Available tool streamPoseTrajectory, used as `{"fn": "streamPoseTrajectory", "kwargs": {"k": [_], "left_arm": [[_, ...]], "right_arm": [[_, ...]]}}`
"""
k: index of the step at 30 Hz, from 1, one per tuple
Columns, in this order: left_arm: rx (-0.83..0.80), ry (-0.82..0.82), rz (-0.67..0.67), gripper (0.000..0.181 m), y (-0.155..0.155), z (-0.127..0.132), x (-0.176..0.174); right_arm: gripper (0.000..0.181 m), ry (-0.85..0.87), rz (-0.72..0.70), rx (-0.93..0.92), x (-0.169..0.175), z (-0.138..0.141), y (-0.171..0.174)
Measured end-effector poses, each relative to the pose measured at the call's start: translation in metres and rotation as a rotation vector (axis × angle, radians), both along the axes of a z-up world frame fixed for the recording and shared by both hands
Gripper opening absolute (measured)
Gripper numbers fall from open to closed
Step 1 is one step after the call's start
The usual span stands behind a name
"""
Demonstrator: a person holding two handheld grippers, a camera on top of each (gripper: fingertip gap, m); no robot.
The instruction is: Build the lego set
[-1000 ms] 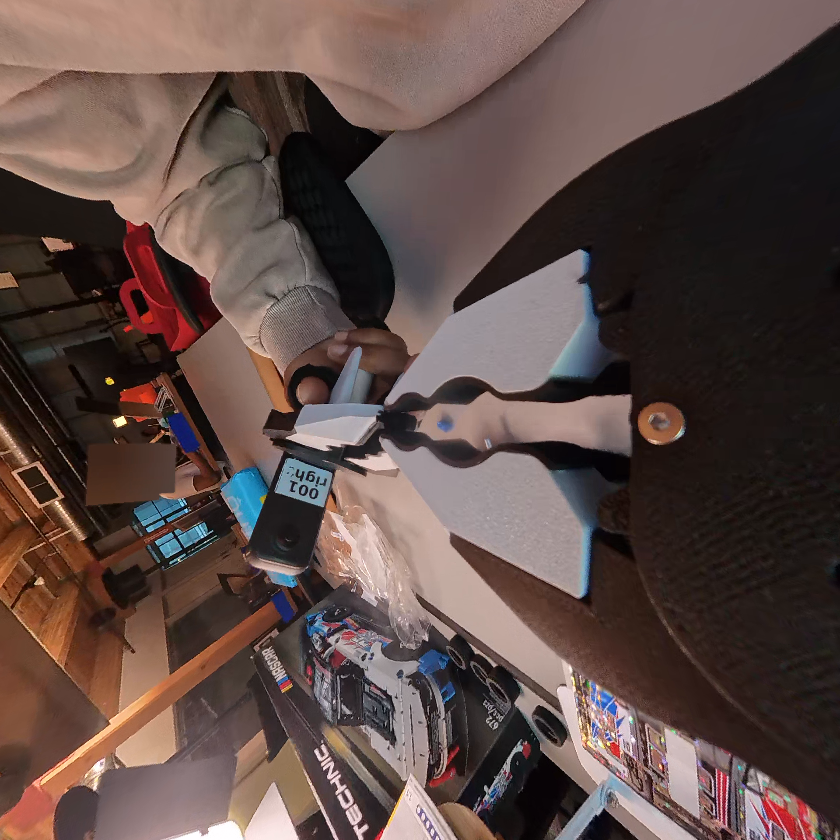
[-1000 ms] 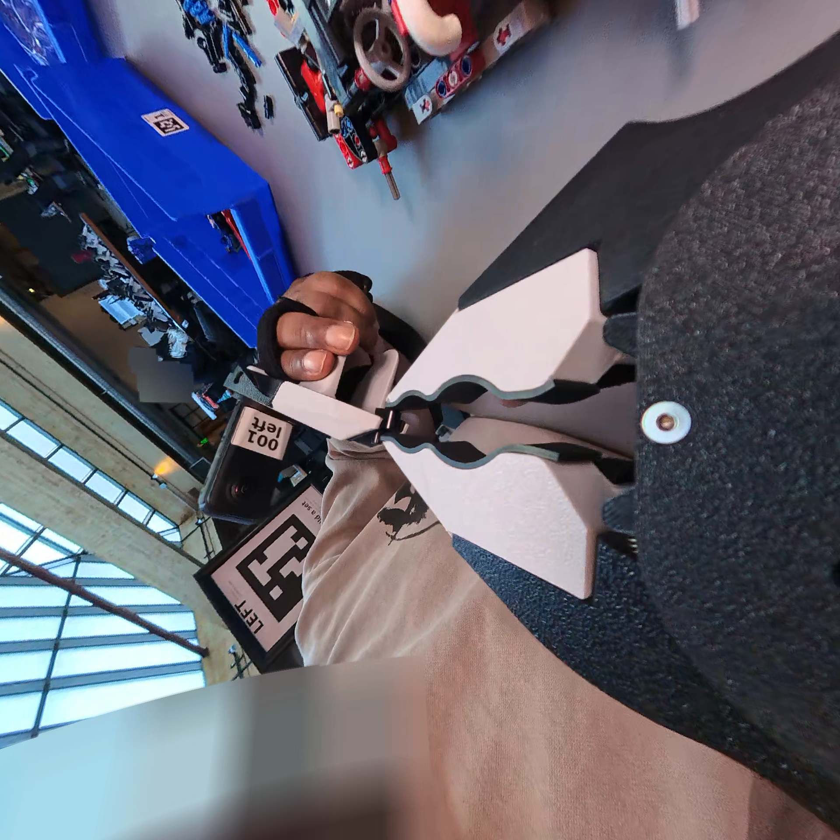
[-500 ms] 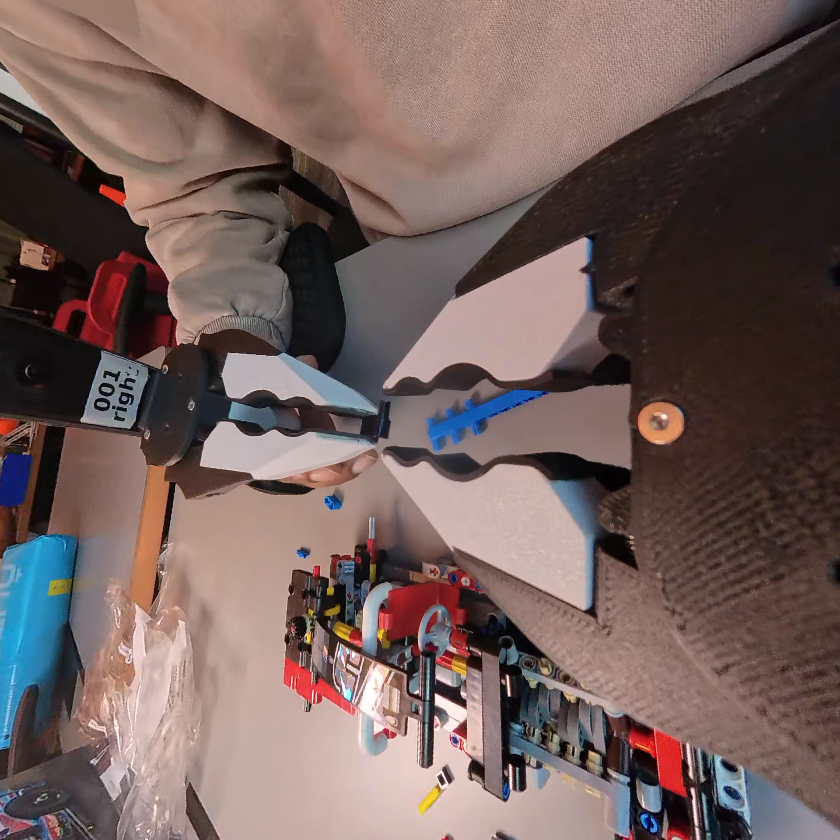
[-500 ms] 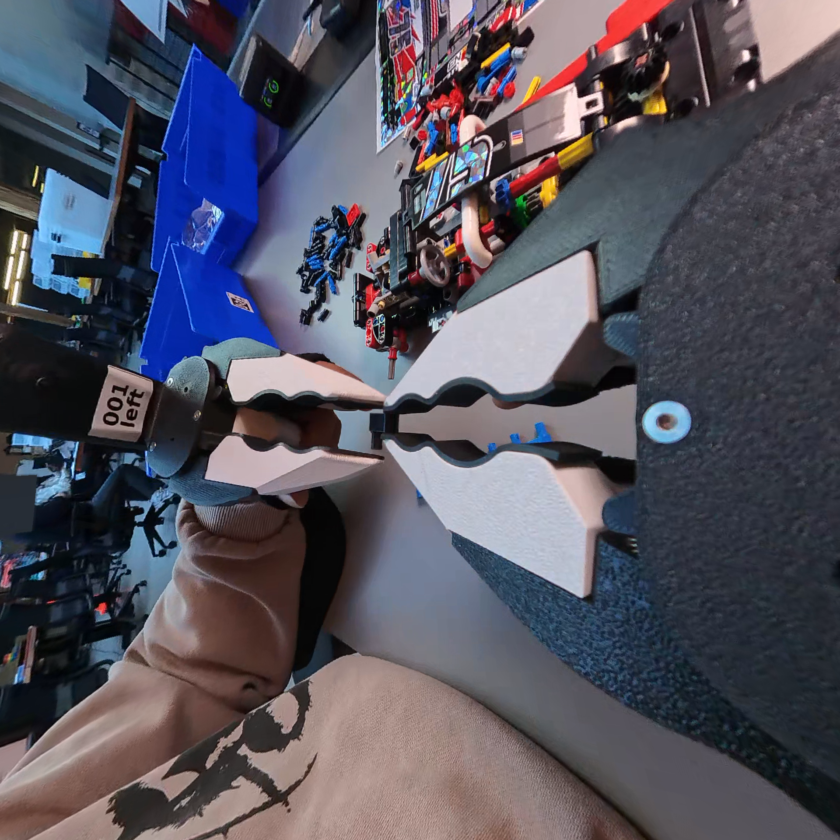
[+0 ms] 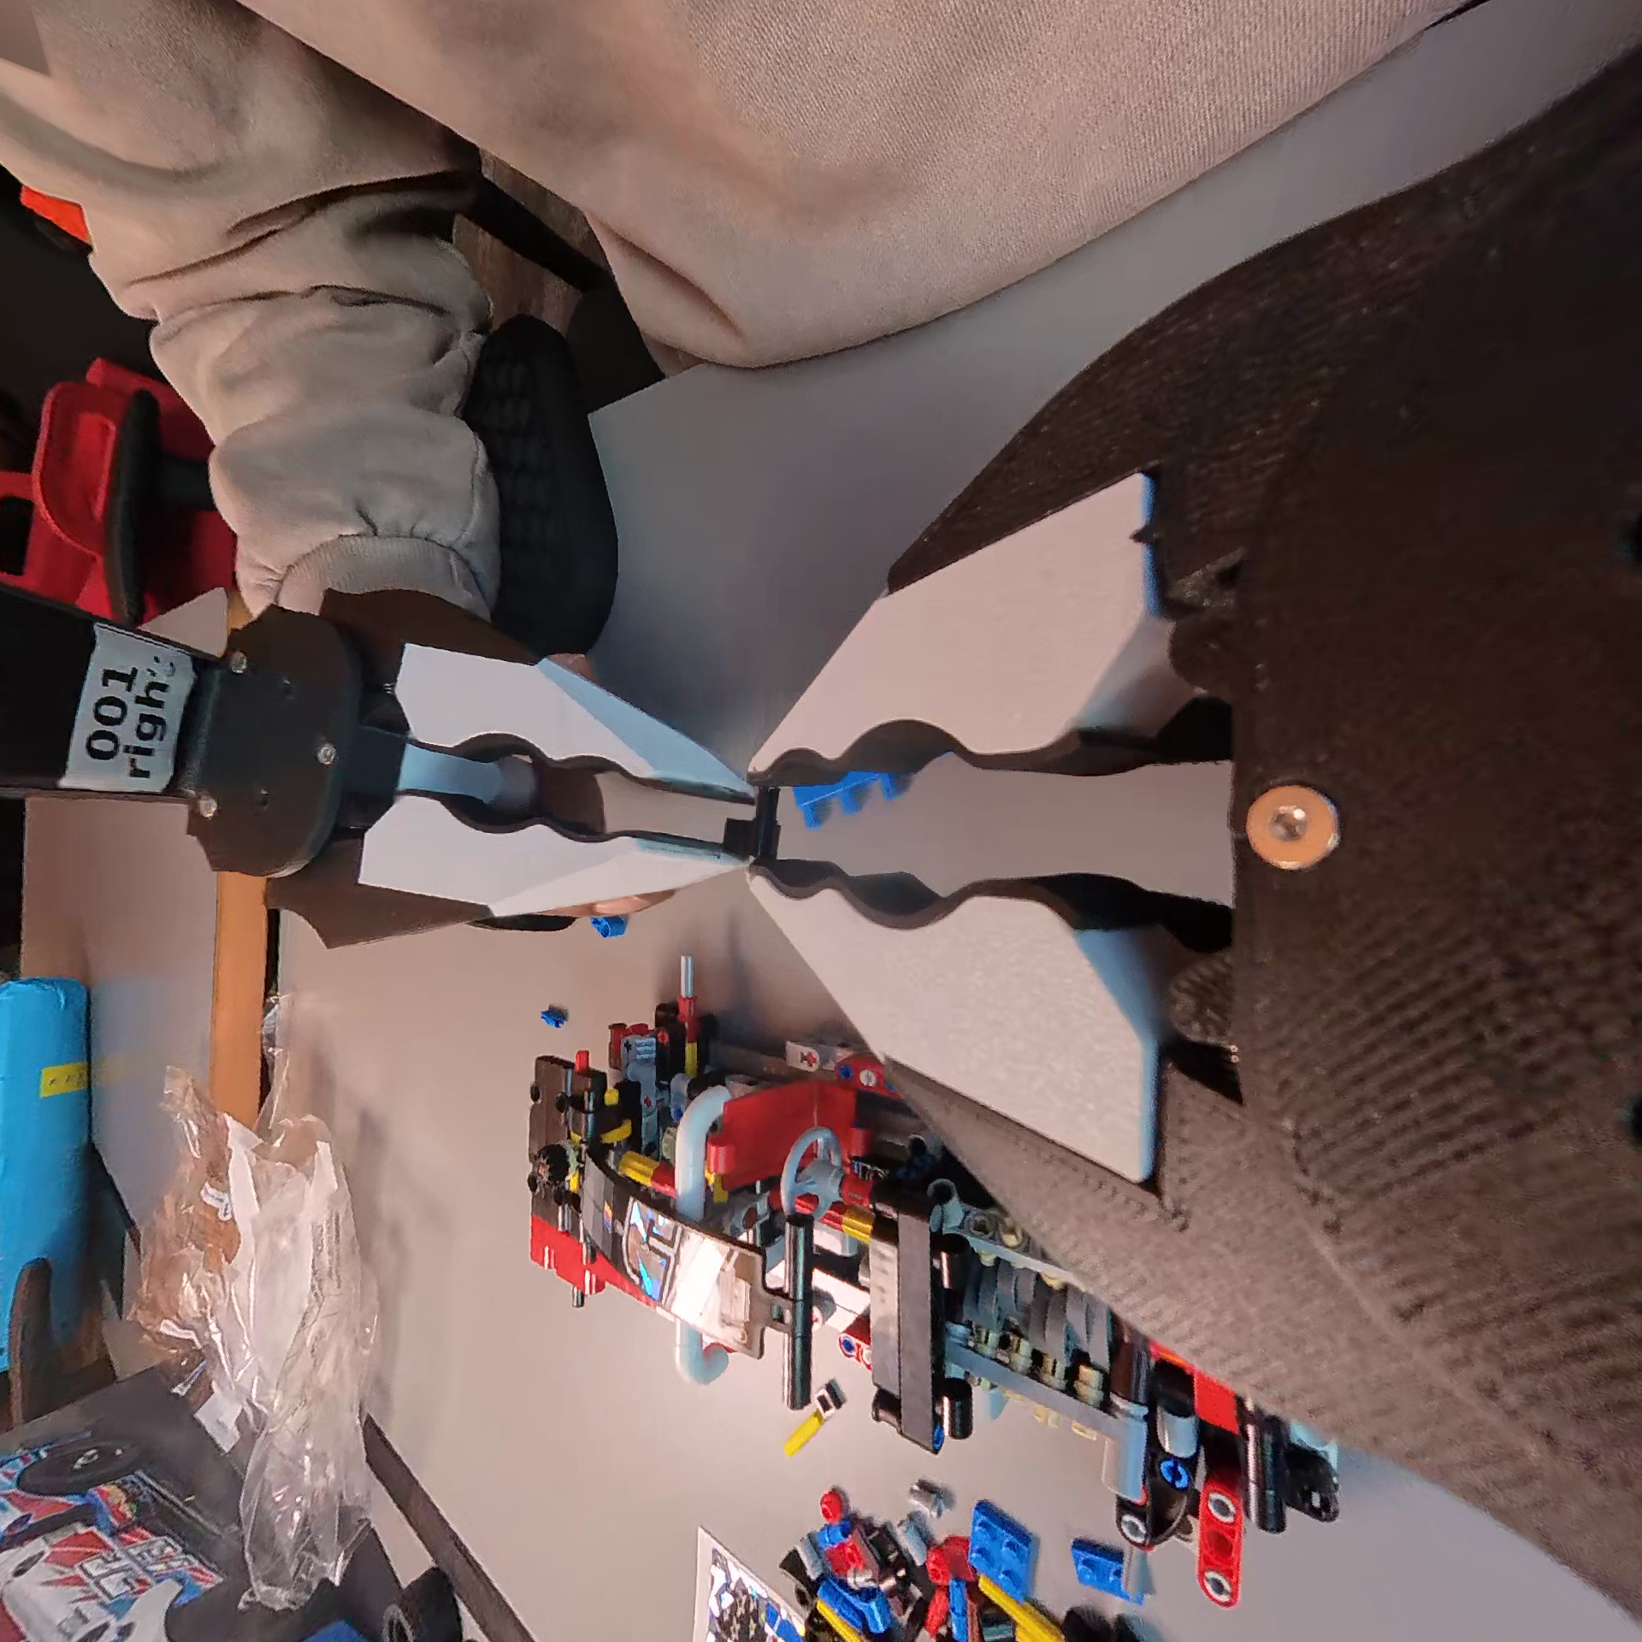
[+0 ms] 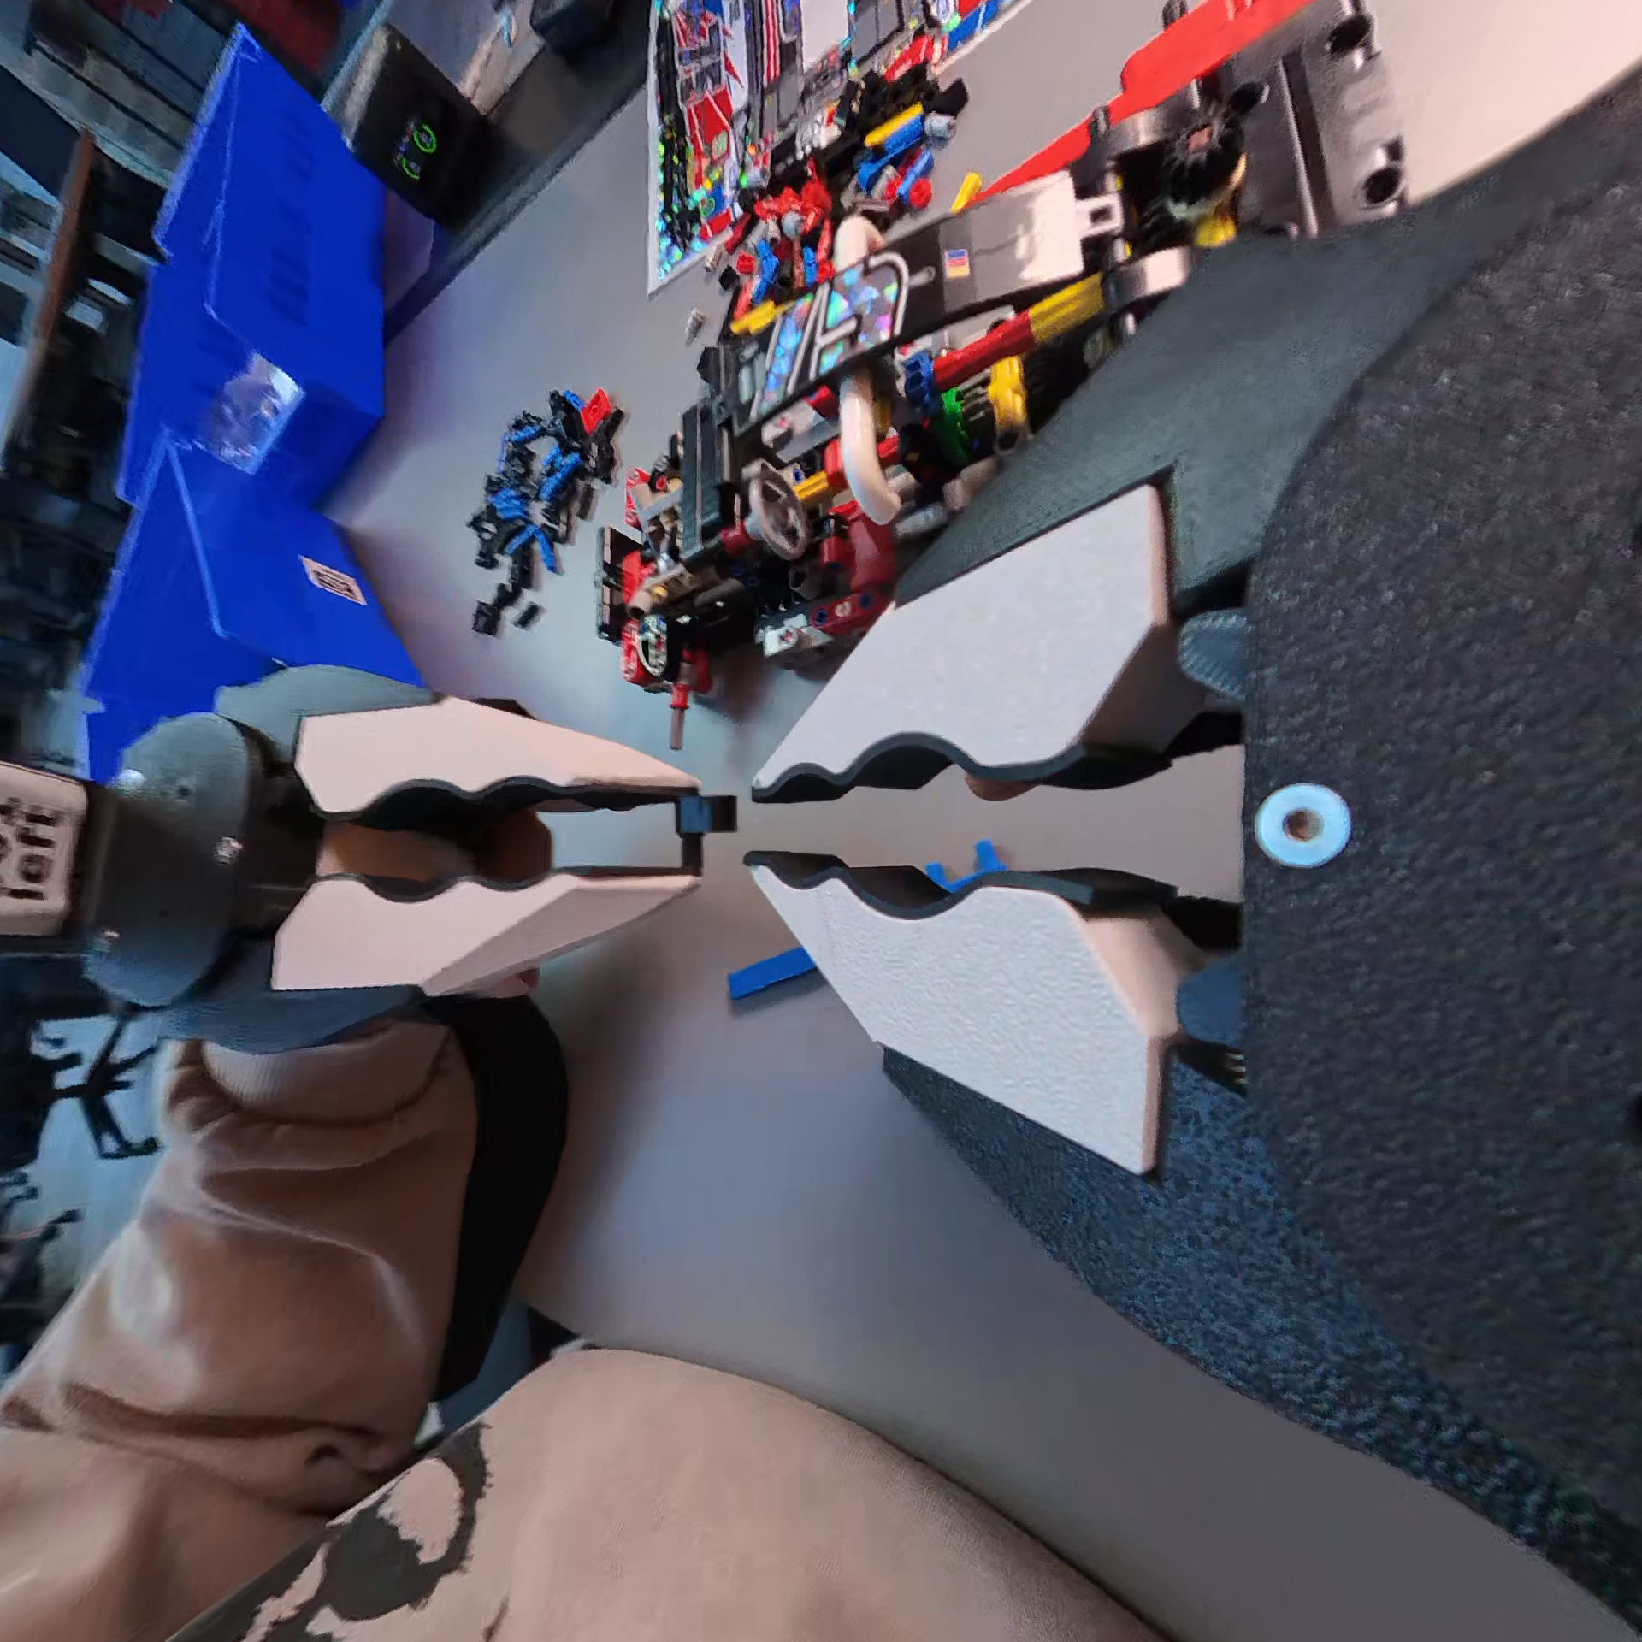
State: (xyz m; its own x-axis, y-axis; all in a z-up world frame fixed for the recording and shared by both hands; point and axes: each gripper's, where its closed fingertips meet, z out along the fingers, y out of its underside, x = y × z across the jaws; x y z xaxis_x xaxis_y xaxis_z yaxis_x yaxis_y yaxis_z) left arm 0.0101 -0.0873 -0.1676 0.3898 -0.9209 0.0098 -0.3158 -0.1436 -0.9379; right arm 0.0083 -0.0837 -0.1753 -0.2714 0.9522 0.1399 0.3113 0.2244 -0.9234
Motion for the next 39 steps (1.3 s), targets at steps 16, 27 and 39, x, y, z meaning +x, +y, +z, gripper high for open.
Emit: {"fn": "streamPoseTrajectory", "kwargs": {"k": [16, 27, 39], "left_arm": [[-0.097, 0.117, 0.058, 0.014, 0.002, -0.043, -0.012], [-0.096, 0.125, 0.066, 0.014, 0.001, -0.044, -0.012], [-0.109, 0.14, 0.097, 0.015, 0.006, -0.047, -0.014]], "right_arm": [[0.033, -0.462, 0.085, 0.105, 0.026, -0.063, 0.003], [0.014, -0.503, 0.082, 0.173, 0.031, -0.065, 0.005], [0.021, -0.495, 0.045, 0.177, 0.038, -0.064, 0.011]]}}
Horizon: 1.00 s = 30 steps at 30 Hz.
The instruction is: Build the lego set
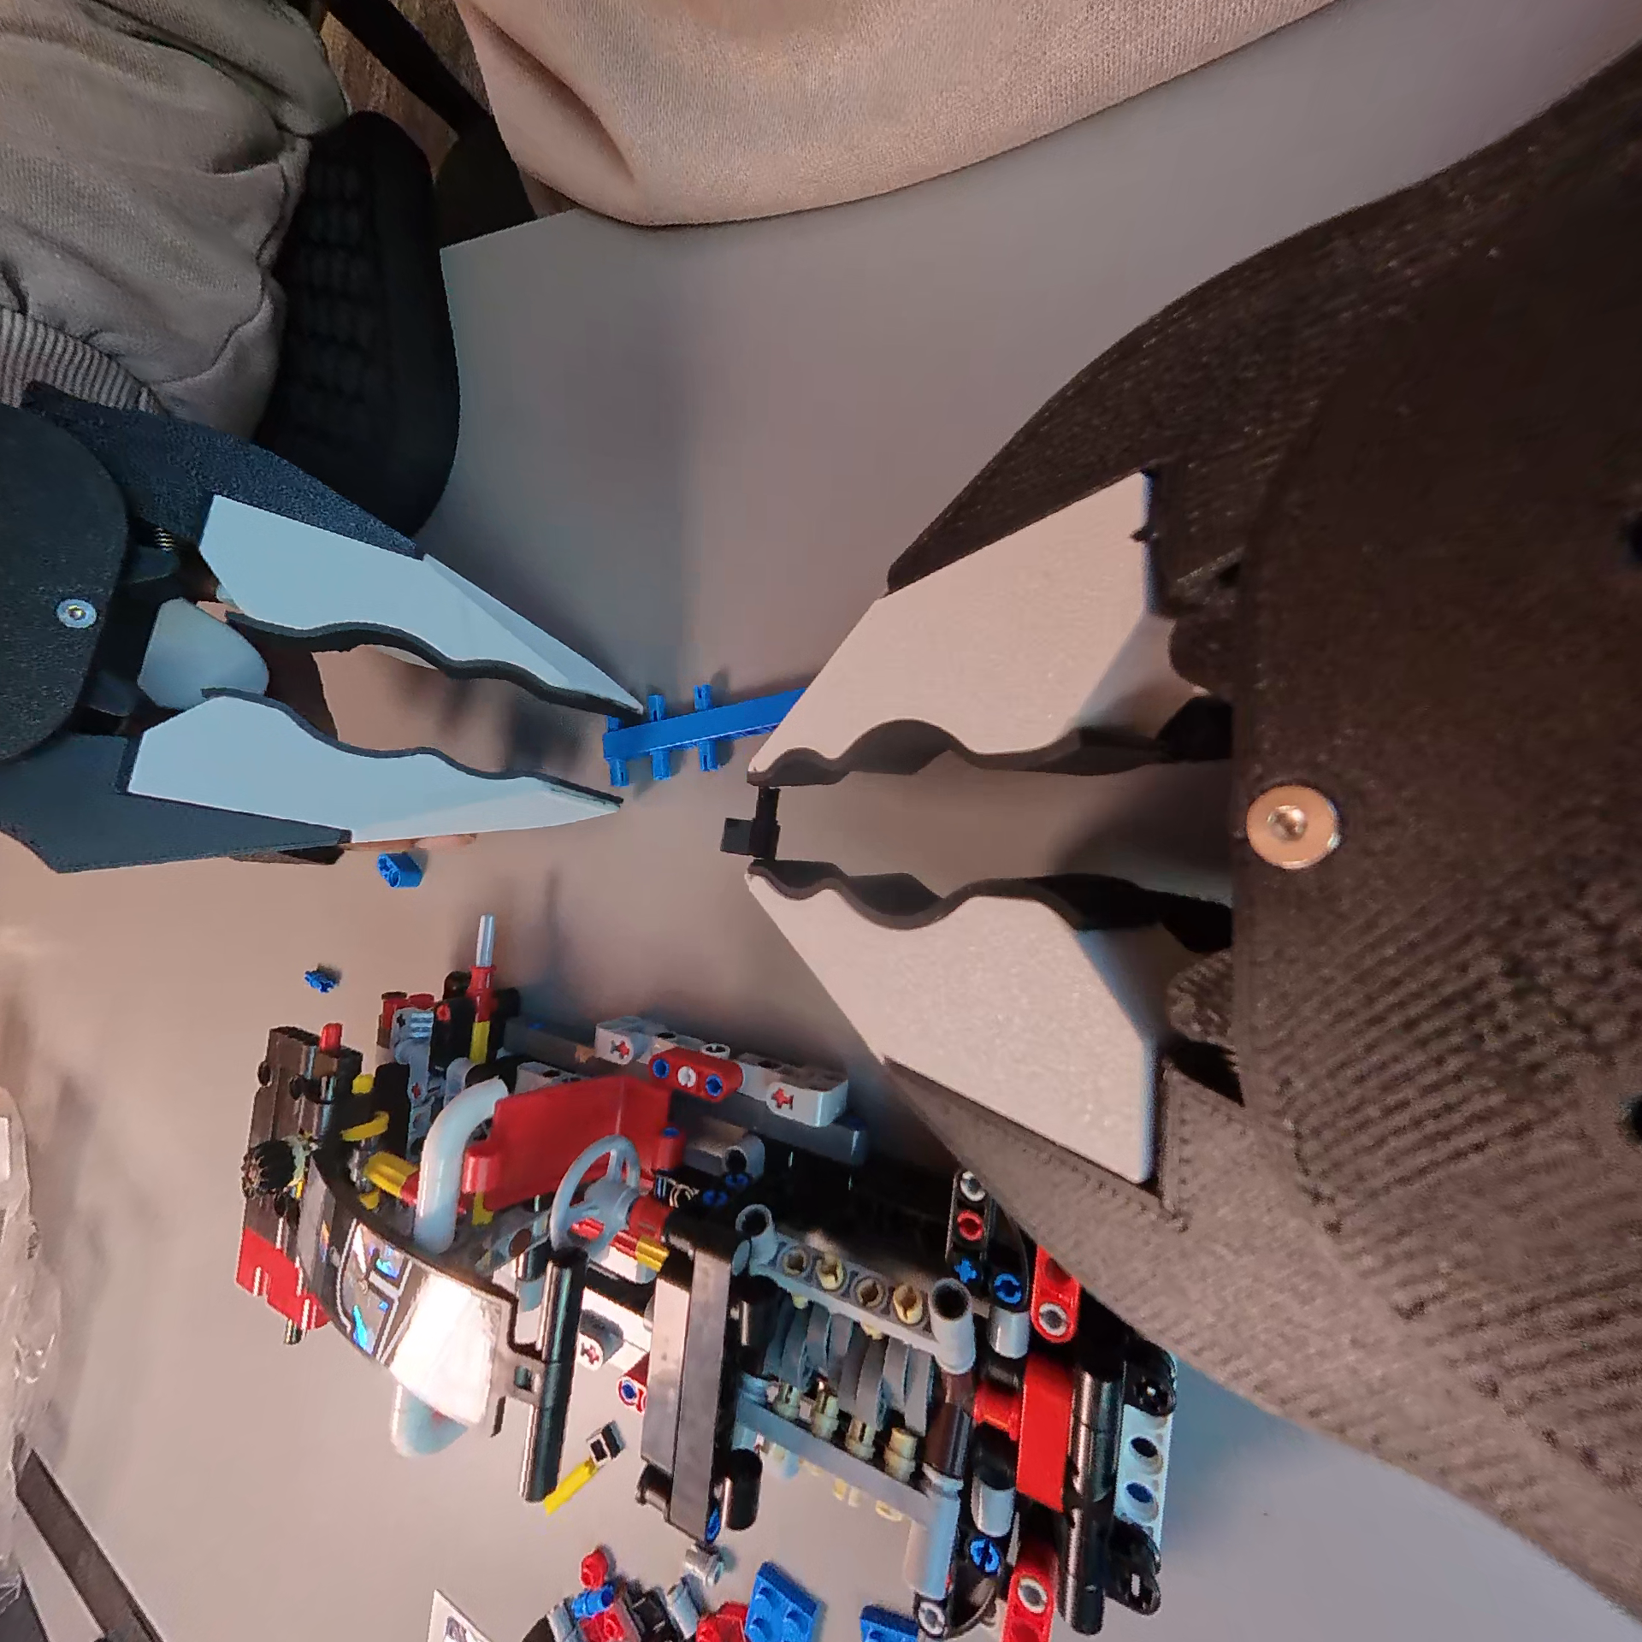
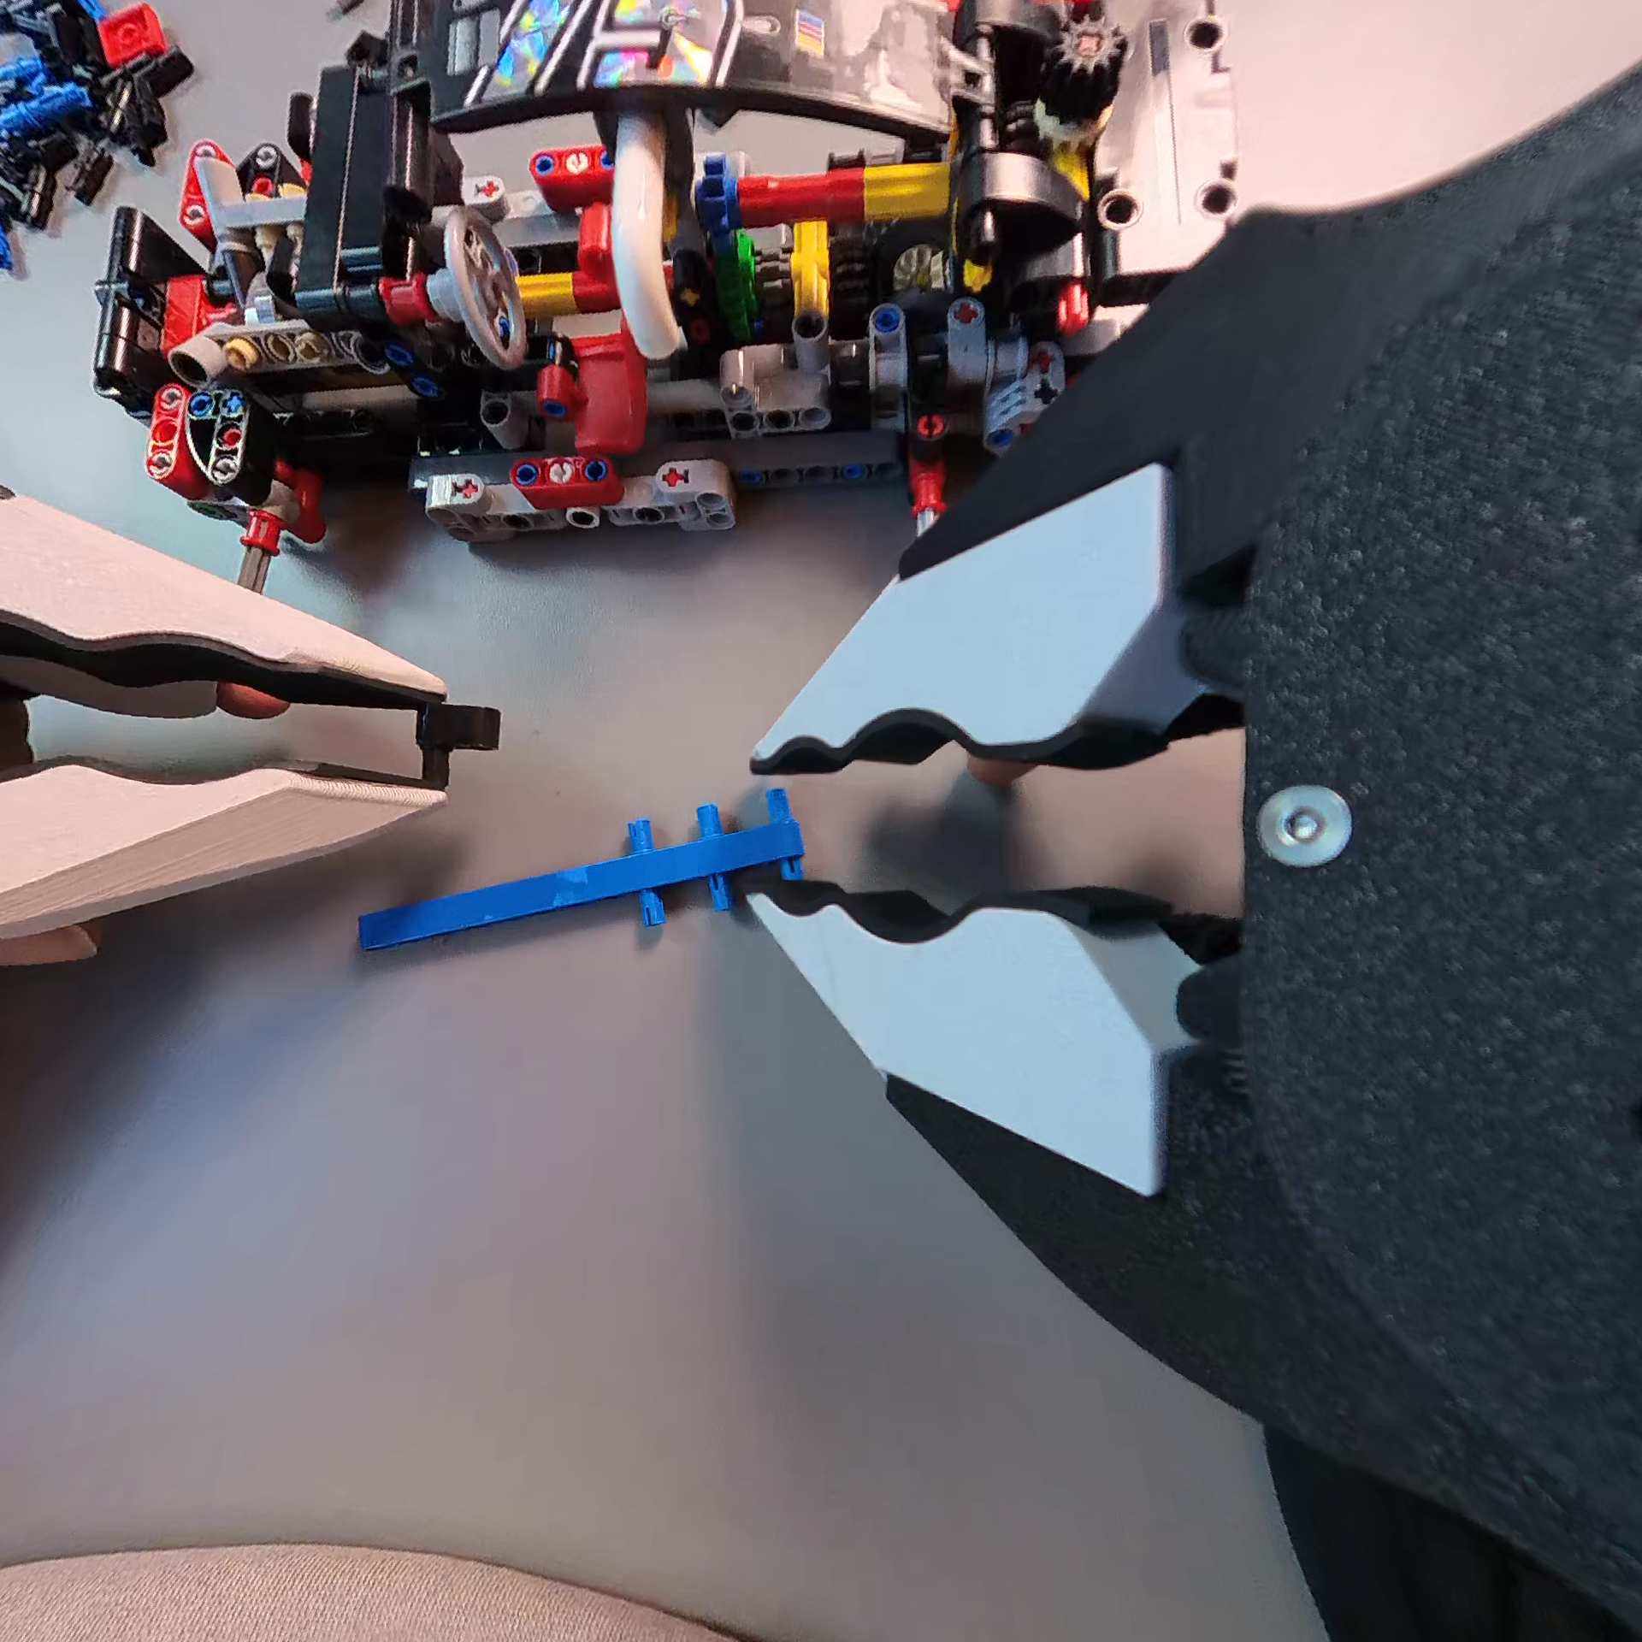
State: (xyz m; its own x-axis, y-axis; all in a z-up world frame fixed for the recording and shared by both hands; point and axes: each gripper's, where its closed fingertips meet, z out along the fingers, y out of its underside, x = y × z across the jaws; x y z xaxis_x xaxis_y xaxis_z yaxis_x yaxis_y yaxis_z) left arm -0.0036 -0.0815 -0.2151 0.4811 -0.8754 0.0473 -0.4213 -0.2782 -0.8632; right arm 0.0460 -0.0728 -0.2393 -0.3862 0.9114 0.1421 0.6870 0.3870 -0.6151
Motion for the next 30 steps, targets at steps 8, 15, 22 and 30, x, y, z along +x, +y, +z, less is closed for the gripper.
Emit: {"fn": "streamPoseTrajectory", "kwargs": {"k": [8, 15, 22, 30], "left_arm": [[-0.008, 0.016, -0.013, 0.015, 0.002, -0.003, 0.006], [-0.014, 0.148, 0.007, 0.015, 0.007, -0.021, 0.007], [-0.008, 0.231, 0.001, 0.015, 0.007, -0.026, 0.004], [-0.061, 0.223, 0.003, 0.016, 0.006, -0.026, 0.003]], "right_arm": [[0.026, 0.172, -0.042, -0.088, -0.008, 0.03, 0.005], [0.026, 0.171, -0.043, -0.073, -0.013, 0.022, 0.006], [0.025, 0.198, -0.063, -0.09, -0.013, 0.024, 0.009], [0.025, 0.197, -0.07, -0.101, -0.011, 0.021, 0.01]]}}
